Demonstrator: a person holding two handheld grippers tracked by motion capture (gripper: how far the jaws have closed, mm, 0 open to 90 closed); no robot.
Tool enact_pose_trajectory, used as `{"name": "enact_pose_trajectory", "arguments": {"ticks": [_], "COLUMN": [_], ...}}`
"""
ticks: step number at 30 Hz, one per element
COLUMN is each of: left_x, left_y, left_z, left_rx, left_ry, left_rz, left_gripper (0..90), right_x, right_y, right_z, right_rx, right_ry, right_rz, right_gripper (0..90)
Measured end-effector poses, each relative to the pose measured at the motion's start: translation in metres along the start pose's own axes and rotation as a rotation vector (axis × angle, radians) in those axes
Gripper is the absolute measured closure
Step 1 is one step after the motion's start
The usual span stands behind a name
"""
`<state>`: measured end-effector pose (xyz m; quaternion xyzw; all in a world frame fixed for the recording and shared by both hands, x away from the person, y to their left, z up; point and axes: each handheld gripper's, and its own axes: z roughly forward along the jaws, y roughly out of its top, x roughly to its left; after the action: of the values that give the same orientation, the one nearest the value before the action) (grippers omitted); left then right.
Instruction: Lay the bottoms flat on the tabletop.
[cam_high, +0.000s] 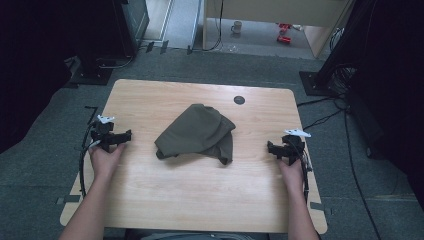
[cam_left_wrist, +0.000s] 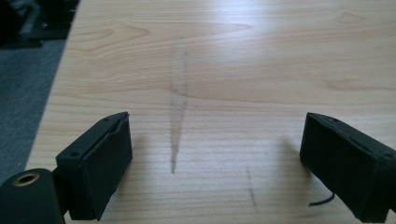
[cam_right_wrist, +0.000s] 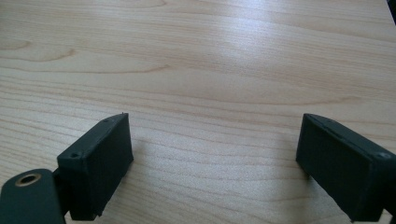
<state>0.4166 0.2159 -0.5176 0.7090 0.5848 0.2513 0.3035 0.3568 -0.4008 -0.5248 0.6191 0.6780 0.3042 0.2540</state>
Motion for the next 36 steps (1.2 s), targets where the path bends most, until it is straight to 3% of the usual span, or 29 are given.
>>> {"name": "enact_pose_trajectory", "arguments": {"ticks": [2,4,7,18,19,22,25,27,31,36], "left_x": [-0.002,-0.002,-0.001,0.000,0.000,-0.001,-0.003,-0.006,-0.012,-0.012], "left_y": [-0.003,-0.004,-0.004,-0.006,-0.007,-0.010,-0.010,-0.011,-0.010,-0.007], "left_z": [-0.004,-0.005,-0.005,-0.007,-0.009,-0.012,-0.013,-0.015,-0.017,-0.017], "left_rx": [-0.001,-0.008,-0.007,-0.013,-0.019,-0.038,-0.036,-0.039,-0.017,-0.010], "left_ry": [-0.072,-0.085,-0.097,-0.107,-0.107,-0.115,-0.115,-0.128,-0.137,-0.189], "left_rz": [0.073,0.083,0.096,0.107,0.104,0.104,0.104,0.110,0.118,0.094], "left_gripper": [9.2,13.9,13.8,16.0,17.4,33.8,34.5,41.8,44.8,45.4], "right_x": [0.000,0.000,0.000,0.004,0.004,0.005,0.006,0.006,0.007,0.008], "right_y": [0.000,0.000,-0.001,-0.006,-0.006,-0.006,-0.007,-0.008,-0.008,-0.009], "right_z": [0.000,0.000,-0.001,-0.006,-0.006,-0.007,-0.008,-0.008,-0.009,-0.010], "right_rx": [0.000,0.000,0.000,0.000,0.000,-0.001,-0.006,-0.008,-0.015,-0.024], "right_ry": [0.002,0.003,0.005,0.015,0.016,0.011,0.021,0.021,0.033,0.036], "right_rz": [-0.002,-0.003,-0.004,-0.014,-0.015,-0.011,-0.019,-0.021,-0.030,-0.032], "right_gripper": [10.0,10.0,10.0,10.1,10.1,10.5,13.2,13.8,18.2,22.1]}}
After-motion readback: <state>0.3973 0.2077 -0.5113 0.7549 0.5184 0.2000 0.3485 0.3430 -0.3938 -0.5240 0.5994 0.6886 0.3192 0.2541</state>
